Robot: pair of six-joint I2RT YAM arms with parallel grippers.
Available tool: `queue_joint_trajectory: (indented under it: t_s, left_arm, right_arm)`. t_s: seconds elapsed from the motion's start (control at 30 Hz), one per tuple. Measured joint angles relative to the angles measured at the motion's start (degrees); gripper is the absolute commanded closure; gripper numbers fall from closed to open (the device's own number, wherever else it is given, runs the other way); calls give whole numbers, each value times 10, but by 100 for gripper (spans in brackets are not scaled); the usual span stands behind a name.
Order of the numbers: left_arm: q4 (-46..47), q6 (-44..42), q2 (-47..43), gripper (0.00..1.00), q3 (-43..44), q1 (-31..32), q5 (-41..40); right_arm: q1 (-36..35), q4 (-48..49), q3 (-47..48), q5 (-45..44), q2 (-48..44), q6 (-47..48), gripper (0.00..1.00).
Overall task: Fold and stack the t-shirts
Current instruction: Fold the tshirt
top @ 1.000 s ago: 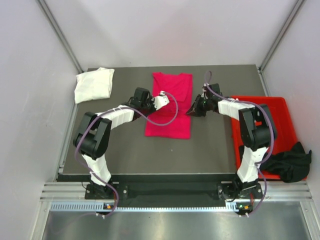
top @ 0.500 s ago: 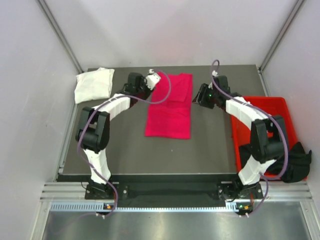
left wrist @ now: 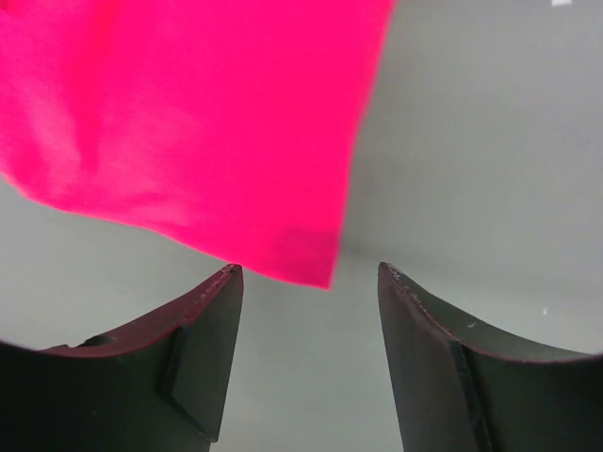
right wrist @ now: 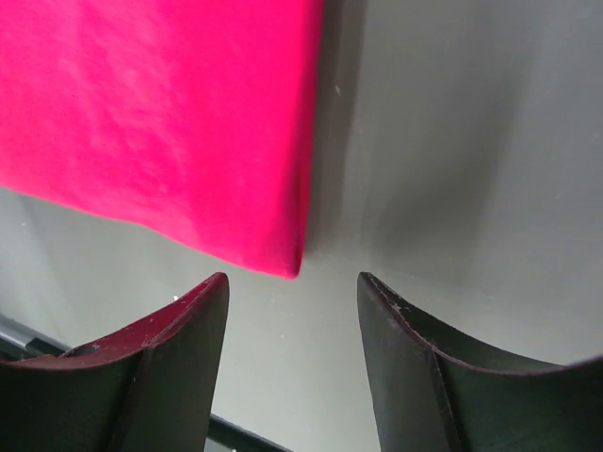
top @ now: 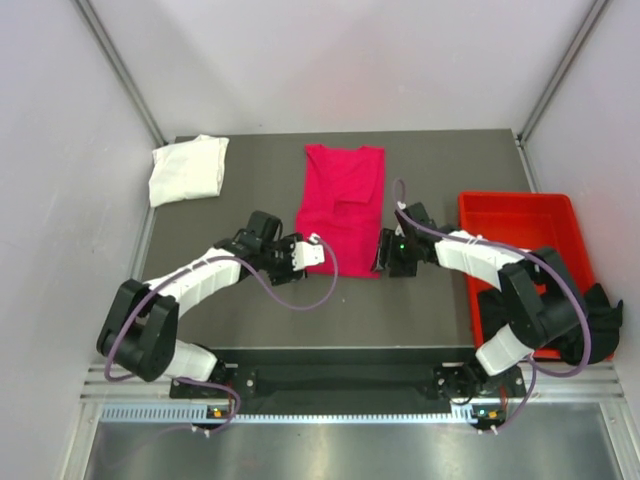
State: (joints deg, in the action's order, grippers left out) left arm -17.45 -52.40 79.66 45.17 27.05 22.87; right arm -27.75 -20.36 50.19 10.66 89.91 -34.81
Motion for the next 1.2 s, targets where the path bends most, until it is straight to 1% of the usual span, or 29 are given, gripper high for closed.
queue_joint_trajectory:
  t_s: [0.17,0.3,0.33,0.4,0.43,0.47,0.5,0.53,0.57,0.6,0.63,0.67,0.83,0.93,1.03,1.2]
  left_arm:
    - [8,-30,30,34,-17,-3,-6]
    - [32,-30,64,37,-17,-3,-5]
    - [37,-29,73,38,-17,-2,-6]
    - [53,-24,82,41,-18,0,-2]
    - [60,-22,84,46,-18,1,-3]
    - [67,-19,87,49,-18,2,-3]
    - [73,-16,90,59,-18,4,-6]
    - [77,-13,91,72,-18,5,-8]
    - [78,-10,93,78,-18,5,-12]
    - [78,-9,95,91,-18,6,-15]
    - [80,-9,97,100,-18,6,-16]
    - [82,-4,97,100,-18,6,-17]
    - [82,19,95,100,-18,7,-23]
    - [68,39,76,100,-21,8,-28]
    - [36,54,26,100,-40,21,-28]
    - [-76,82,-87,100,-63,94,-33]
  right_arm:
    - [-2,31,-30,11,1,-26,43]
    - [-3,57,-37,23,4,-42,45]
    - [-3,68,-40,27,6,-47,46]
    - [-3,90,-47,38,9,-55,55]
    - [-3,100,-50,40,12,-59,60]
    - [-3,107,-53,44,14,-62,71]
    - [-3,112,-54,47,18,-64,76]
    - [-4,116,-56,45,21,-66,81]
    - [-4,117,-56,46,25,-69,89]
    - [-4,120,-57,48,26,-70,92]
    - [-4,122,-57,48,28,-73,94]
    - [-4,123,-59,49,28,-73,99]
    - [-4,123,-61,49,26,-73,100]
    - [-5,118,-79,48,3,-73,100]
    - [-23,98,-107,47,-47,-73,100]
    - [-97,27,-153,40,-168,-87,100]
